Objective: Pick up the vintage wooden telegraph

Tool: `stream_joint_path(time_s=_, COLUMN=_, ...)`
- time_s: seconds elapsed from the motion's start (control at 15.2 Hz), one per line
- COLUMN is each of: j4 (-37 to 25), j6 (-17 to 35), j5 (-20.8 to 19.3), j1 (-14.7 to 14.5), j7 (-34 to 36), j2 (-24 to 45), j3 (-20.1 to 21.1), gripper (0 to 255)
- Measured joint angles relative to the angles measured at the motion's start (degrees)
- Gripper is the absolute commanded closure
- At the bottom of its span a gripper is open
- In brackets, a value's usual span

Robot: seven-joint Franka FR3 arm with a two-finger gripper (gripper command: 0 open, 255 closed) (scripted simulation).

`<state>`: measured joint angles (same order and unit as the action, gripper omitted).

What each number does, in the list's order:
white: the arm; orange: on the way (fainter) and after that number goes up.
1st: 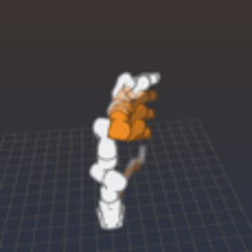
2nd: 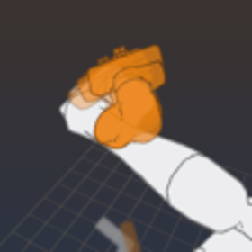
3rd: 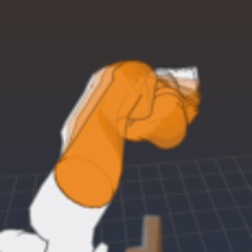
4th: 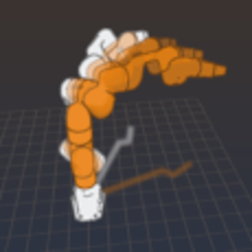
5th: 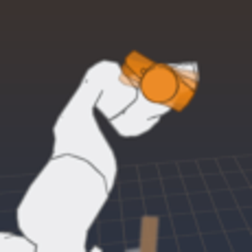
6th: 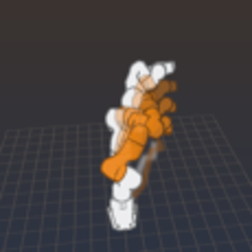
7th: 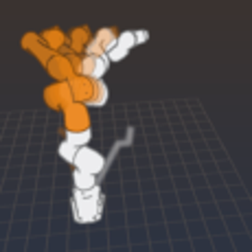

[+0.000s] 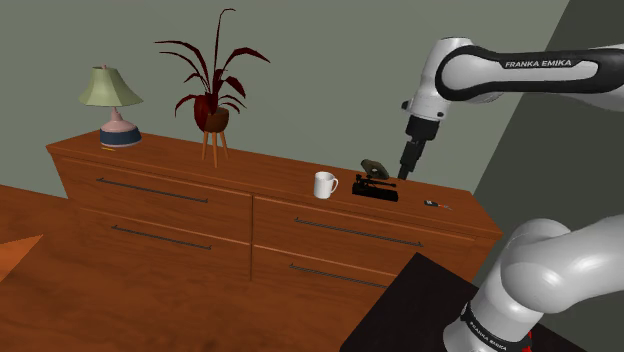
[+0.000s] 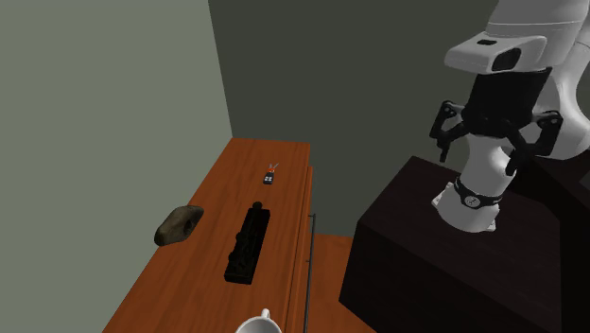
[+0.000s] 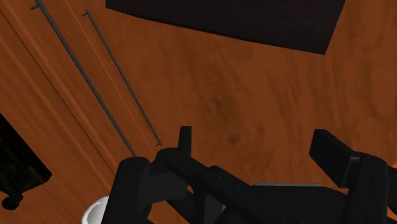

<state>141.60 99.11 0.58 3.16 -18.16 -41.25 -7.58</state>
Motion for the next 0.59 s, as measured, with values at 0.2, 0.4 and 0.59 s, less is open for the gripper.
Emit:
stream_joint_path(time_s=0.2, j4=1.0, j6=4.6, j5=-2.2, j1=0.9, j7=-4.8, j2=3.4, j3=-3.5, gripper=0)
stream_joint_path(time_s=0.4, j4=0.1, j6=8.6, j5=-3.5, j1=1.2, j7=-9.1, j2=7.9, j3=-6.4, gripper=0)
stream_joint_path(time_s=0.59, j4=-1.0, j6=12.9, j5=-4.3, j1=1.3, j7=-13.5, j2=13.0, j3=-9.4, gripper=0)
